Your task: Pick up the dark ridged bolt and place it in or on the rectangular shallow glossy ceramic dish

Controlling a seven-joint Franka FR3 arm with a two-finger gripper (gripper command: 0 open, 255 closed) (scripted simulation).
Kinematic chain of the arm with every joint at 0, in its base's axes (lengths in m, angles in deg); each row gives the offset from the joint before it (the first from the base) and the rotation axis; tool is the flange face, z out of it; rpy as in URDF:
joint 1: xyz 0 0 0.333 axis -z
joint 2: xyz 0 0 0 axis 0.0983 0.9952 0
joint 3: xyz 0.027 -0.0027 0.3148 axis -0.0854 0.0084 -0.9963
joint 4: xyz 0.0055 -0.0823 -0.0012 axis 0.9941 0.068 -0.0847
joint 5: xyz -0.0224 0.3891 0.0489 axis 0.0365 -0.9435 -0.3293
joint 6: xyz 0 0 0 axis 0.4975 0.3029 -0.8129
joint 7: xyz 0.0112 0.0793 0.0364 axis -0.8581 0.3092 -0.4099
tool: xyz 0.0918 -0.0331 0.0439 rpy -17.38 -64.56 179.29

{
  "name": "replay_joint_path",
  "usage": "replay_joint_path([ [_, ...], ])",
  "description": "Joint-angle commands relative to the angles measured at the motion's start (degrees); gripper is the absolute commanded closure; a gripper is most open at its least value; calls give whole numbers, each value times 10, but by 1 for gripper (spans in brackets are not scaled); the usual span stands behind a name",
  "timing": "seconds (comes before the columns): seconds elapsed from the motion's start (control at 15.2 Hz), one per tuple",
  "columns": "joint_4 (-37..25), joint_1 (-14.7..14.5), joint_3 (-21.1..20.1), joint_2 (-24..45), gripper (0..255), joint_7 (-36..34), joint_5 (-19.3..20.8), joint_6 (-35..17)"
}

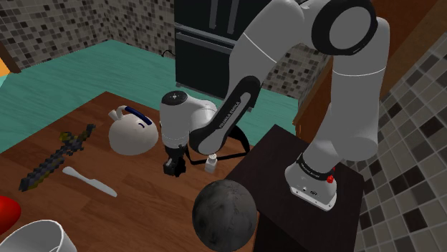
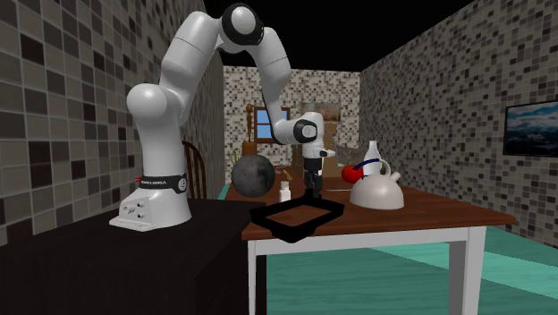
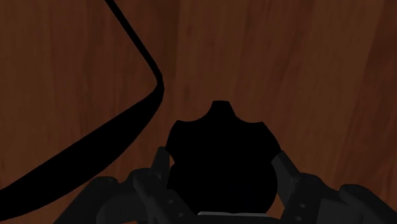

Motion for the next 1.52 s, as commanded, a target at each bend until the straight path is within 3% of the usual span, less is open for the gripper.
replay_joint_path([
  [0.0,0,0,0,1,255,0,0,0],
  [0.46,0,0,0,1,255,0,0,0],
  [1.45,9,34,-45,-104,255,45,-65,91],
])
